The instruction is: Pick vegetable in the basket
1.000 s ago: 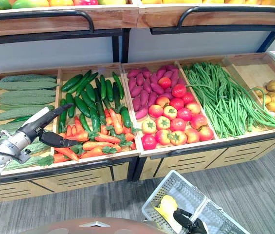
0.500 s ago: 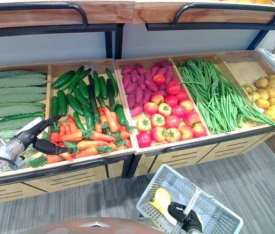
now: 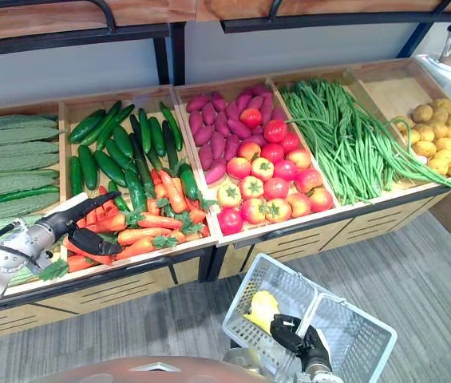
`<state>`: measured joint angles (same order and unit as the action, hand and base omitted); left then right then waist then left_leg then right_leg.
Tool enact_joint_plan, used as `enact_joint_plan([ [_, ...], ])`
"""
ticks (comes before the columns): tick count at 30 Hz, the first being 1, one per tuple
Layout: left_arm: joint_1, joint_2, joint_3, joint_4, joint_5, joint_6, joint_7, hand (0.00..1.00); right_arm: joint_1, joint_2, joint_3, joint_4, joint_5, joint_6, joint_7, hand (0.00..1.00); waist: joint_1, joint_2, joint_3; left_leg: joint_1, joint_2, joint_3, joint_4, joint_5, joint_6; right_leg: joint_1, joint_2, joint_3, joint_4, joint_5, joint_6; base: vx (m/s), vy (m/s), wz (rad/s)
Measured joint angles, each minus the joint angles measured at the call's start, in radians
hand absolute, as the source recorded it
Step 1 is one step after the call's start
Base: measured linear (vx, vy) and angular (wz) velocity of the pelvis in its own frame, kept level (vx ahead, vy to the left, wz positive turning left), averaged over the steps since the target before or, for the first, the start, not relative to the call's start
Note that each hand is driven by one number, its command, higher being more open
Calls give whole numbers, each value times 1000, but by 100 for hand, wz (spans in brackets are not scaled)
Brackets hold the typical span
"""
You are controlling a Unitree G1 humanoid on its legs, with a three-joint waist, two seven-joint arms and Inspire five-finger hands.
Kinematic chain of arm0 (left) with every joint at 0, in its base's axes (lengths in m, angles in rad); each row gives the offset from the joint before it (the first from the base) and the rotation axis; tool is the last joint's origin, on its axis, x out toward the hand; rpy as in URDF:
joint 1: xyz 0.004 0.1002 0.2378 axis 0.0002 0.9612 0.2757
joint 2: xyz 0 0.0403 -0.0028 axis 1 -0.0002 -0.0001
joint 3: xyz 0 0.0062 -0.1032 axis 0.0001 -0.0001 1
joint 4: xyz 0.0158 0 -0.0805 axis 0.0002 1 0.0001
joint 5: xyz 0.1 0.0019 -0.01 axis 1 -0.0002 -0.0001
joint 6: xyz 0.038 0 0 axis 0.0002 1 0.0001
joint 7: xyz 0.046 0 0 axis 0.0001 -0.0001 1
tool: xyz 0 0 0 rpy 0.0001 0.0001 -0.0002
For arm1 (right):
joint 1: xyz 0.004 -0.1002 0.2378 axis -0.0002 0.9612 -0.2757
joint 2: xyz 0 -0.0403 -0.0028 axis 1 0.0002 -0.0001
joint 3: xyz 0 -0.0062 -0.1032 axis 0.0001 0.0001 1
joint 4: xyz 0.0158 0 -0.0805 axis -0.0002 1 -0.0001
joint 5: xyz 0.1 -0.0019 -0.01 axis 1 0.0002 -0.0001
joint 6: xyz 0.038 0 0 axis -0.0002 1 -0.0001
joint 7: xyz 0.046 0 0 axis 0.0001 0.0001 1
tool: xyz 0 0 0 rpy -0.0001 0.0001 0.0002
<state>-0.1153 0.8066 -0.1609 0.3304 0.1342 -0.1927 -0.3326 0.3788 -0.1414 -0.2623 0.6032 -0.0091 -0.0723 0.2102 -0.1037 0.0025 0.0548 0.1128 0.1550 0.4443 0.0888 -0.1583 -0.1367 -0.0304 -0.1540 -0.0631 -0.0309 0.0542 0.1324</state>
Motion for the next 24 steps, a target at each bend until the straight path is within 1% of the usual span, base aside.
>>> enact_joint_plan([
  [2, -1, 8, -7, 0, 0, 0, 0, 100, 0, 1, 0, -22, -17, 2, 6, 0, -7, 3, 6, -1, 1, 5, 2, 0, 0, -6, 1, 11, 5, 0, 0, -47, -34, -11],
  [3, -2, 33, -28, -6, 0, 0, -6, 100, 0, 2, 4, -37, -23, 2, 8, 0, -12, 4, 8, -2, 0, 14, 3, 0, 0, -16, 2, 17, 10, -1, 0, -65, -38, -15],
  [5, -5, 37, -32, -22, 1, -2, -8, 100, 18, 20, 9, -94, -28, 7, 8, 0, -12, 1, 14, -23, -2, 18, 9, 0, 0, -41, 5, 34, 14, -1, 0, -63, -45, -12],
  [8, -5, 37, -54, -25, 33, -2, -15, 100, 46, 42, 17, -149, -46, 9, 8, 0, -13, 0, 18, -22, -2, 19, 12, 0, 0, -40, 14, 39, 13, -1, -1, -23, -36, -4],
  [15, -8, 37, -55, -29, 71, -21, -22, 100, 48, 65, 20, -196, -105, 17, 8, 0, -22, 3, 23, -21, 1, 19, 12, 0, 0, -40, 17, 42, 13, -2, -3, -4, -13, -1],
  [24, -2, 38, -49, -29, 100, -39, -36, 100, 48, 69, 19, -232, -141, 24, 20, 0, -22, 16, 34, -19, 12, 19, 12, 0, 0, -38, 23, 42, 13, -4, -6, -20, -22, 0],
])
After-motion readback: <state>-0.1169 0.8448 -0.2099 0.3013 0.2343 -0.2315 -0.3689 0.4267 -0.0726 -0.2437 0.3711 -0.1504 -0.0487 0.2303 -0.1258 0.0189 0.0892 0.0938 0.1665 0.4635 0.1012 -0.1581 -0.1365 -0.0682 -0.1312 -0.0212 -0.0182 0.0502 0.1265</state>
